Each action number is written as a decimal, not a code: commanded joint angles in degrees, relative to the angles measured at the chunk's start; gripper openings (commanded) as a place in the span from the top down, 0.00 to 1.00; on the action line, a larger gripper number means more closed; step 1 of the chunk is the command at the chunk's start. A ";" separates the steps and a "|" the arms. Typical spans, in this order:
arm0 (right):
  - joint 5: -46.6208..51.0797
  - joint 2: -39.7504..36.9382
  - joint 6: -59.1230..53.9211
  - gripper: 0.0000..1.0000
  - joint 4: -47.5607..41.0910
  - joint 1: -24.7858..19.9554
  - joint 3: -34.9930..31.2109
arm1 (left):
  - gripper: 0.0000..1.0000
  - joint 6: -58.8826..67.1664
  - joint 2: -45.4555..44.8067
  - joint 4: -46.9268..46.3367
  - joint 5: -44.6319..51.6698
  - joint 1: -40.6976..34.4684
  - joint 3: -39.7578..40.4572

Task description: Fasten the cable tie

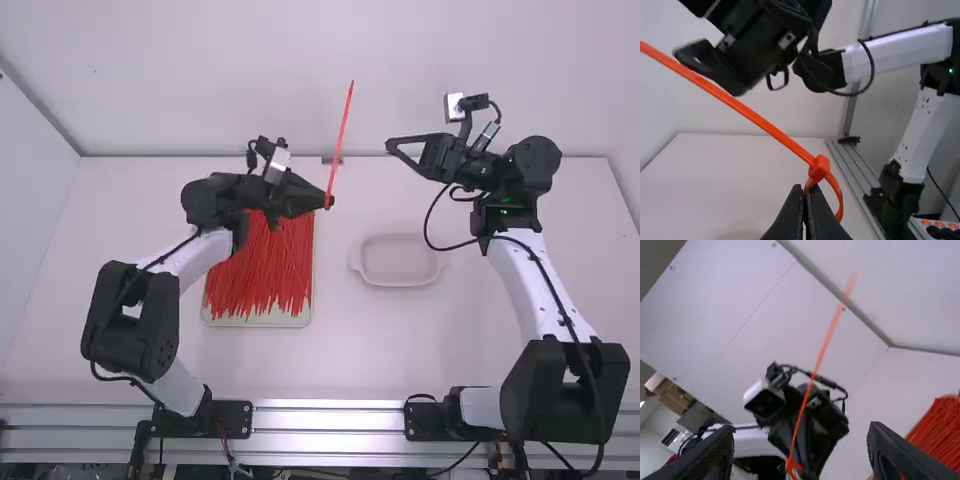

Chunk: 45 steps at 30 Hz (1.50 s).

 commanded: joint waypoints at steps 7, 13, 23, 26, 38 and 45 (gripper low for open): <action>-2.05 -1.05 -0.24 0.28 0.59 5.07 1.46 | 0.98 -2.12 0.17 -8.48 -1.03 -0.42 9.16; 0.59 -1.05 -0.66 0.29 0.50 8.98 1.46 | 0.98 2.84 0.15 -15.43 -1.66 -1.44 11.52; 3.41 -1.05 -0.57 0.40 0.57 12.00 1.49 | 0.98 4.87 0.15 -15.82 -0.50 -5.42 11.58; 3.32 -1.05 0.24 0.43 0.59 12.15 1.46 | 0.98 4.42 0.15 -15.91 0.24 -5.66 11.58; 1.66 -1.05 0.24 0.67 0.48 11.82 1.46 | 0.98 0.15 0.15 -10.80 -0.20 -4.28 11.61; 2.12 -1.05 0.20 1.00 0.61 11.65 1.46 | 0.98 0.17 0.15 -11.26 0.02 -4.28 11.61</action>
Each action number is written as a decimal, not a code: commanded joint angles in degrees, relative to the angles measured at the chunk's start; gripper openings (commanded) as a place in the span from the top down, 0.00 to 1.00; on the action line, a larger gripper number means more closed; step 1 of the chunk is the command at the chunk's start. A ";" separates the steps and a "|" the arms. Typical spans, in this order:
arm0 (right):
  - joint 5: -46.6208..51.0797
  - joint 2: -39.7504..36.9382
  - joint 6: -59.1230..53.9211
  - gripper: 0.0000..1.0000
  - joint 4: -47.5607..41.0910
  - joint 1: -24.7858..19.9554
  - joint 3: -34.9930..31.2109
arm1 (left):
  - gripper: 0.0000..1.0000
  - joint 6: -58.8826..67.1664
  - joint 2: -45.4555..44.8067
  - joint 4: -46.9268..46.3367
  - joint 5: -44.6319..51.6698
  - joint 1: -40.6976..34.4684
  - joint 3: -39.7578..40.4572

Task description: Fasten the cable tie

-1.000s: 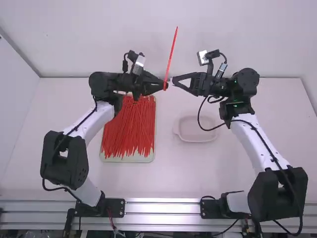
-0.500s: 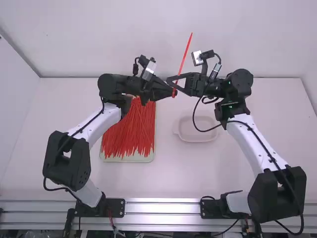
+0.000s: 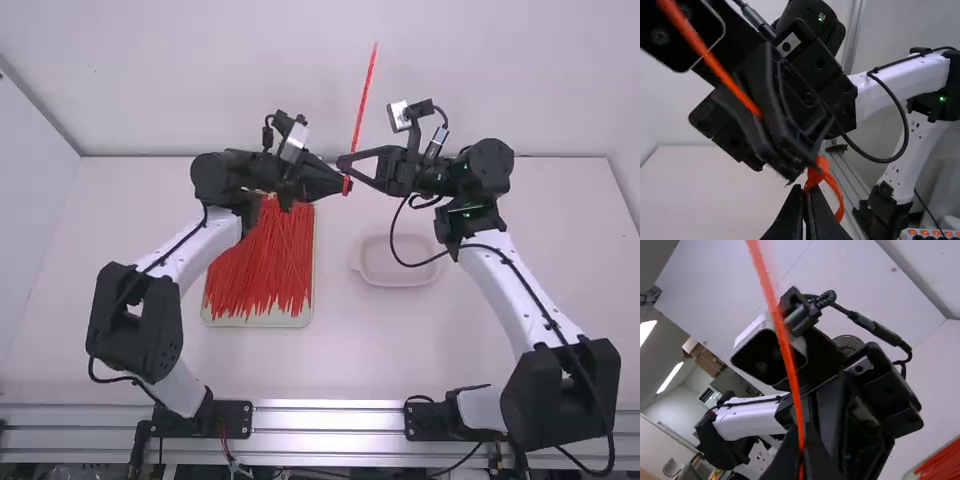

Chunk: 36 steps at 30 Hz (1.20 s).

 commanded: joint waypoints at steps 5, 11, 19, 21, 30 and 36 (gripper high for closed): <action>-0.02 -0.68 -0.46 1.00 0.13 -0.20 1.03 | 0.44 -0.37 -0.28 -1.75 -0.83 0.00 1.40; -2.56 -0.68 -3.50 1.00 -0.11 -3.15 1.03 | 0.01 2.27 -0.28 -10.69 -4.85 1.77 1.40; -5.27 -0.68 -20.20 1.00 -16.04 -9.94 1.03 | 0.01 16.98 -0.28 -40.87 -7.96 5.75 1.40; -4.02 -0.68 -25.09 1.00 -22.14 -10.82 1.03 | 0.01 20.17 -0.28 -45.51 -7.96 5.92 1.40; 18.53 -0.68 -57.24 1.00 -62.47 -13.44 1.03 | 0.01 37.81 -0.28 -71.56 -9.73 6.21 1.40; 36.11 -0.68 -65.24 1.00 -76.52 -10.58 0.26 | 0.01 52.83 -0.28 -91.47 -14.60 7.82 1.38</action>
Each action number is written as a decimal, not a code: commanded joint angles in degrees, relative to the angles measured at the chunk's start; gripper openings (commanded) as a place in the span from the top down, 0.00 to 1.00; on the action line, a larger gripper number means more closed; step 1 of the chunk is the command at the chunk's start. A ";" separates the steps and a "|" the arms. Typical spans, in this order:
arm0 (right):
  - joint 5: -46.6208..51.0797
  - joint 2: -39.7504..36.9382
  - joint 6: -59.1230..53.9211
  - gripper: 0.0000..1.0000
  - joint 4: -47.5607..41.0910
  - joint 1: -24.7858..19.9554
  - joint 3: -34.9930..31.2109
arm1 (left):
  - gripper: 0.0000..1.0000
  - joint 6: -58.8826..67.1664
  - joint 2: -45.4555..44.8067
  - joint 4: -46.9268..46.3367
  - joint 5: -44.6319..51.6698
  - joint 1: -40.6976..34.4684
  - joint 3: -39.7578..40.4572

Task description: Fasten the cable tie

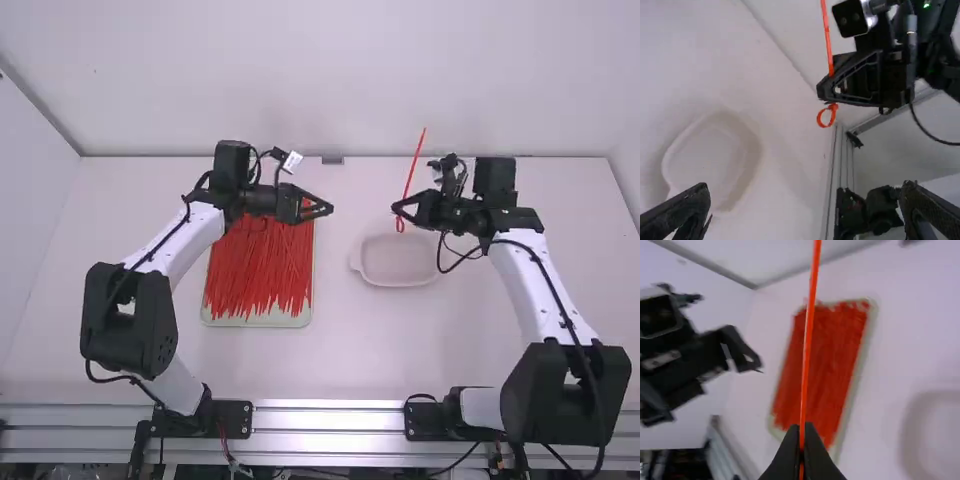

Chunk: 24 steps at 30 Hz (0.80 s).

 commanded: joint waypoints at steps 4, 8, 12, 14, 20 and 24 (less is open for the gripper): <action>20.70 -0.63 -6.36 1.00 0.94 4.26 -4.50 | 0.01 14.38 -0.31 -10.91 -5.88 1.29 1.27; 25.46 -0.52 -1.57 1.00 11.30 5.95 -13.66 | 0.01 16.00 -0.31 -14.16 -7.85 1.27 1.27; 25.83 2.05 2.71 1.00 21.97 5.86 -20.68 | 0.01 15.63 -0.31 -13.62 -7.76 1.27 1.27; 26.14 4.11 3.52 1.00 24.94 5.97 -22.16 | 0.01 15.67 -0.31 -13.42 -7.91 1.31 1.27; 28.68 12.57 3.67 1.00 29.94 5.92 -22.64 | 0.01 15.56 -0.28 -13.46 -7.67 1.27 1.27; 27.04 16.94 3.41 1.00 30.71 5.92 -21.09 | 0.01 15.54 -0.28 -13.73 -7.67 1.27 1.27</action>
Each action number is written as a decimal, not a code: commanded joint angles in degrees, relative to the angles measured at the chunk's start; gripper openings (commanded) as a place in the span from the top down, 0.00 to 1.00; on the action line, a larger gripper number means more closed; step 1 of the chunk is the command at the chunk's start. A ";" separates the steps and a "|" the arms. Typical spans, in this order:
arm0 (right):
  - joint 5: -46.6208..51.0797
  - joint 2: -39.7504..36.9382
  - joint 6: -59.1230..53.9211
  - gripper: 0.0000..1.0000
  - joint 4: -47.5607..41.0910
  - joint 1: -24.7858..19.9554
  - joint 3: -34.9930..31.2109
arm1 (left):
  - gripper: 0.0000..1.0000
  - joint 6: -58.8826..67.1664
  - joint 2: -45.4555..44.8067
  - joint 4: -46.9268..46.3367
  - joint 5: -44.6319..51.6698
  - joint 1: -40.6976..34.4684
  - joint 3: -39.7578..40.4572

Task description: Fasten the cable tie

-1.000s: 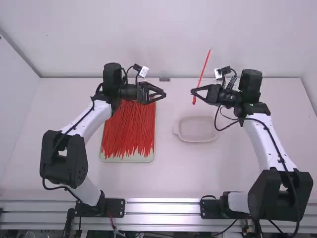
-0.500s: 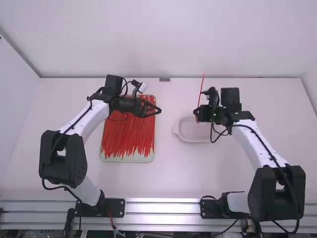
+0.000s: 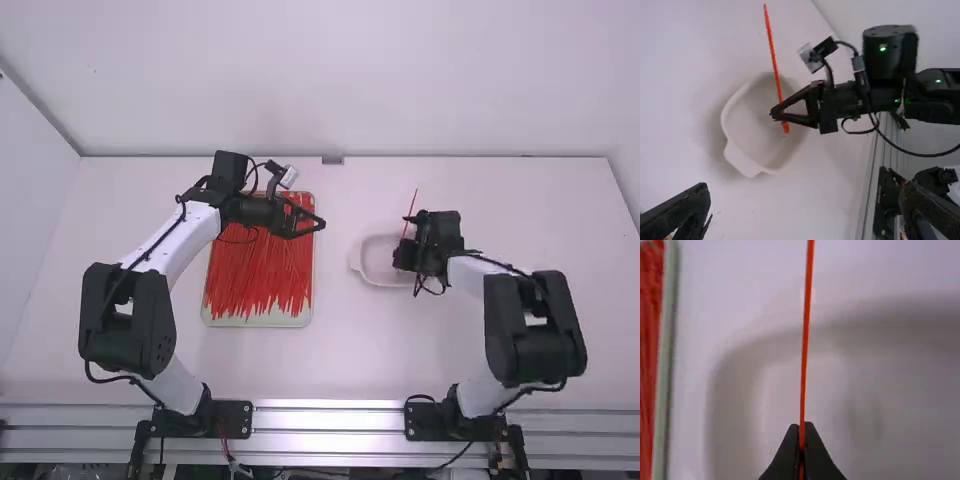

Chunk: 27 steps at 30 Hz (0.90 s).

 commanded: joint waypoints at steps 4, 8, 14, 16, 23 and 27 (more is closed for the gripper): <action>-1.38 3.67 0.39 0.97 -0.35 -0.15 2.93 | 0.01 0.59 -0.33 -0.07 1.29 0.22 1.27; -1.40 3.63 0.55 0.10 -0.55 -0.15 3.56 | 0.01 0.61 -0.33 -0.07 1.29 0.22 1.27; -1.44 2.25 -0.72 0.02 -7.61 -0.15 6.82 | 0.01 -0.50 -0.35 -0.04 1.31 0.24 1.27; -2.05 1.51 -1.57 0.02 -10.08 -0.13 8.04 | 0.01 -0.57 -0.74 -0.66 1.33 0.22 1.27; -2.64 -7.56 -1.20 0.02 -22.21 -0.15 11.87 | 0.01 -1.40 -7.76 -7.04 -2.45 0.22 1.29; -2.64 -12.87 -0.98 0.02 -26.47 -0.15 12.00 | 0.01 -2.86 -11.89 -9.66 -5.51 0.22 1.29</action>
